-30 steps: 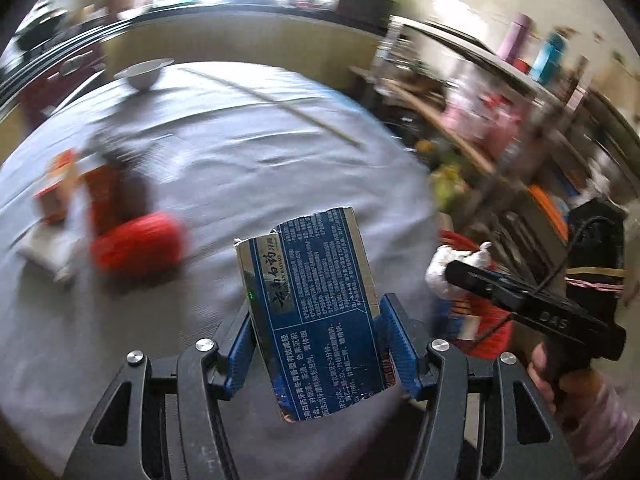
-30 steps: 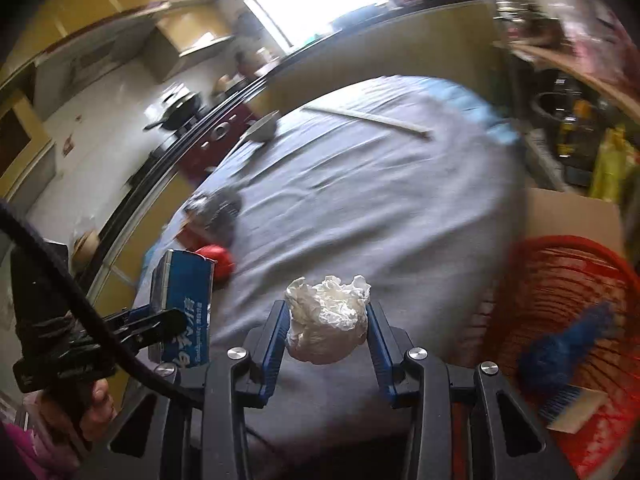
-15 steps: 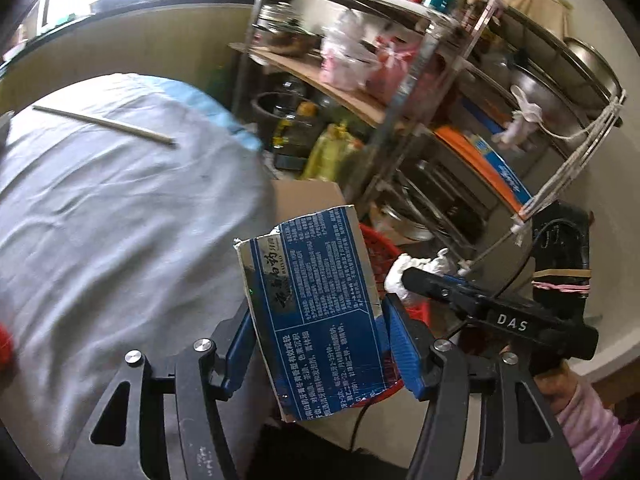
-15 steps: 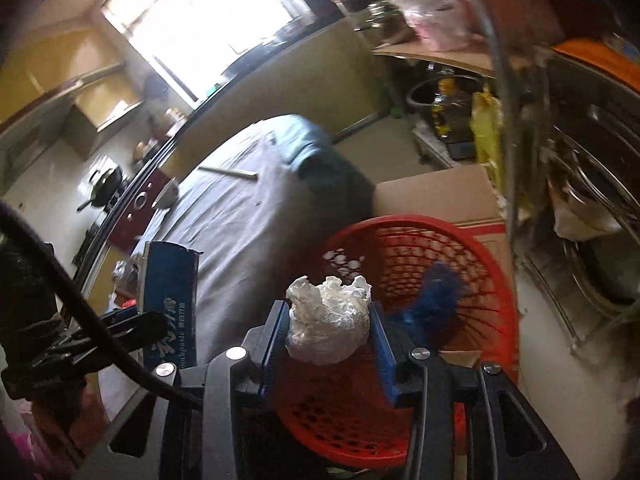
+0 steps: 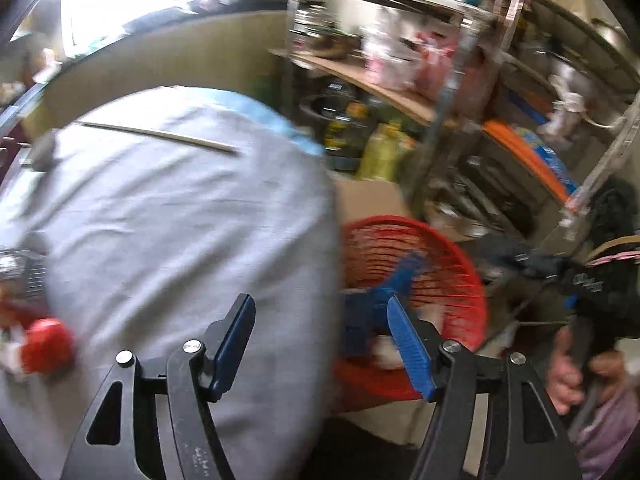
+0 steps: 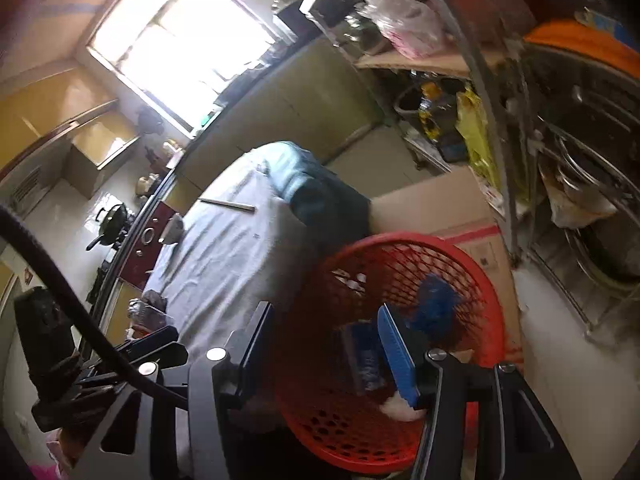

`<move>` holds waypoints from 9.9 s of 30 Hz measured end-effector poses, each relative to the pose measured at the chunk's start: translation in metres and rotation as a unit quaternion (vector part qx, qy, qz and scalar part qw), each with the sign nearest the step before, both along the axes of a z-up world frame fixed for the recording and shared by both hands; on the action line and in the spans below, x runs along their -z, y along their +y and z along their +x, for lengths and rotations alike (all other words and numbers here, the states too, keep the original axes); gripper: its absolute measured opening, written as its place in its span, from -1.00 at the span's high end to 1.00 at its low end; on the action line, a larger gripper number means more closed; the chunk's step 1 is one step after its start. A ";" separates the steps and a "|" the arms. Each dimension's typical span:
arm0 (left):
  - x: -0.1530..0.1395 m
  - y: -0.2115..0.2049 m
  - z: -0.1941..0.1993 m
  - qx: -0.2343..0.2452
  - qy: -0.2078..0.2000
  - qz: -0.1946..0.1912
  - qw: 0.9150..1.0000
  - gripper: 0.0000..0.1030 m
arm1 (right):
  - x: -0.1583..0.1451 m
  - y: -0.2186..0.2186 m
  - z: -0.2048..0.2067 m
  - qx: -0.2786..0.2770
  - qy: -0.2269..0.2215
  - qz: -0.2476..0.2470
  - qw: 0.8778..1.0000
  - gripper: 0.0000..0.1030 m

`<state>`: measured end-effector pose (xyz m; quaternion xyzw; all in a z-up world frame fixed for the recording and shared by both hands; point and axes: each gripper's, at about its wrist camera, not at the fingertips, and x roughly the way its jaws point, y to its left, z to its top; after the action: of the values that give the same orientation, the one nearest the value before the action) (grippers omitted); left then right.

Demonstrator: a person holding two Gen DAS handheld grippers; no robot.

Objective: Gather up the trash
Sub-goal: 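Carry the tissue and blue medicine box to the red basket and release both, then return both tools to the table and approach the red plastic bag, then grasp the red plastic bag with the right gripper while the left gripper grasps the white medicine box, then lift the white medicine box with the left gripper while the right gripper carries the red bag, then carry the white medicine box with the left gripper while the right gripper carries the red bag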

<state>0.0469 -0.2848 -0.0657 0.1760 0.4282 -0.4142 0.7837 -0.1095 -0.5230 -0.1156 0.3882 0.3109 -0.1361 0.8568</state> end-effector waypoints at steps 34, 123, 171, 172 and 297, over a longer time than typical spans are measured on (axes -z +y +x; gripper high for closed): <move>-0.018 0.223 0.058 -0.286 -0.077 0.059 0.953 -0.36 | -0.078 0.206 0.166 -0.268 -0.061 -0.052 0.960 -0.13; 0.071 0.302 0.256 -0.453 0.128 0.019 0.882 -0.16 | 0.040 0.316 0.297 -0.375 0.043 0.020 0.926 0.04; 0.019 0.271 0.104 -0.380 0.006 0.020 0.925 0.09 | 0.004 0.276 0.208 -0.325 -0.004 -0.033 0.945 0.04; 0.014 0.267 0.097 -0.375 -0.003 0.019 0.927 0.09 | 0.002 0.275 0.206 -0.322 -0.006 -0.034 0.946 0.04; -0.007 -0.011 -0.073 -0.060 -0.131 0.099 0.985 0.08 | 0.003 0.023 -0.050 -0.012 -0.054 0.037 0.998 0.03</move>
<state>-0.0266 -0.2958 -0.0589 0.2791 0.3705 -0.2955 0.8352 -0.1599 -0.5005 -0.1188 0.4224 0.2736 -0.0931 0.8591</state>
